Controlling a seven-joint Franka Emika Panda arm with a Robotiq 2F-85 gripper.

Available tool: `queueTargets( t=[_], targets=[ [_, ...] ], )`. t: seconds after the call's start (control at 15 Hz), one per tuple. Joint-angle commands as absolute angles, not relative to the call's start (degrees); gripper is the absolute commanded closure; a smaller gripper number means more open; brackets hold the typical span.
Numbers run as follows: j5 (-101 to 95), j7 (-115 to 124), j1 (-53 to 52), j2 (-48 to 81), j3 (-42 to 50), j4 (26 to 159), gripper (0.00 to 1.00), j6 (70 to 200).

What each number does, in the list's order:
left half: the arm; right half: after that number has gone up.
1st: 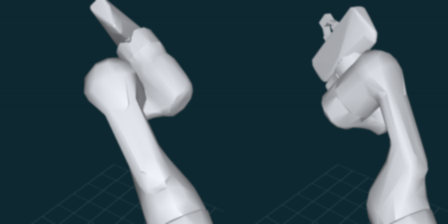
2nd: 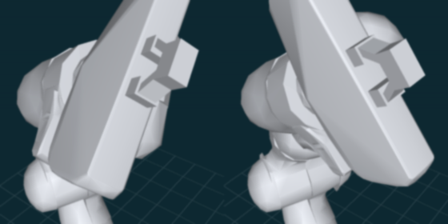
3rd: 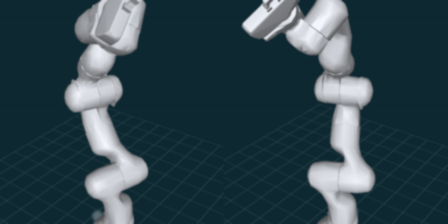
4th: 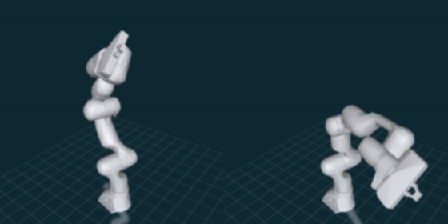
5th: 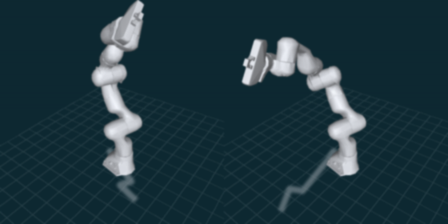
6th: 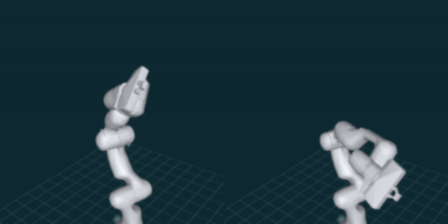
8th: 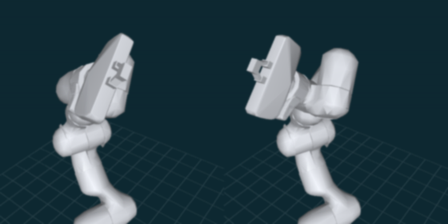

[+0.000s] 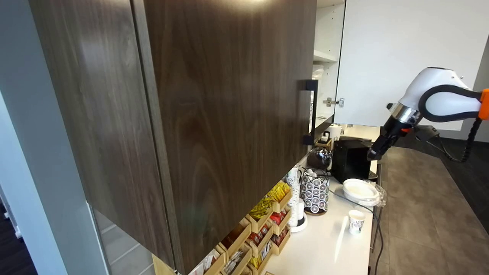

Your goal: Remove the cup from the top cabinet, then put the right cup on the top cabinet

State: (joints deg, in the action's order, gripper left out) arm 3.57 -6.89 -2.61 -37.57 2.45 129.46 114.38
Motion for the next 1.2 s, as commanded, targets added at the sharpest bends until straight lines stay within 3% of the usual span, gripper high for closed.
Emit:
queueTargets(
  t=[0.0,0.47,1.13],
  targets=[
    [4.23,-5.44,-3.30,-35.46,0.69,123.62,0.00,116.42],
    [4.12,3.14,-2.80,-30.16,-3.31,113.71,0.00,115.44],
    [5.66,4.35,-3.34,-29.31,-3.44,112.48,0.00,121.16]
  ],
)
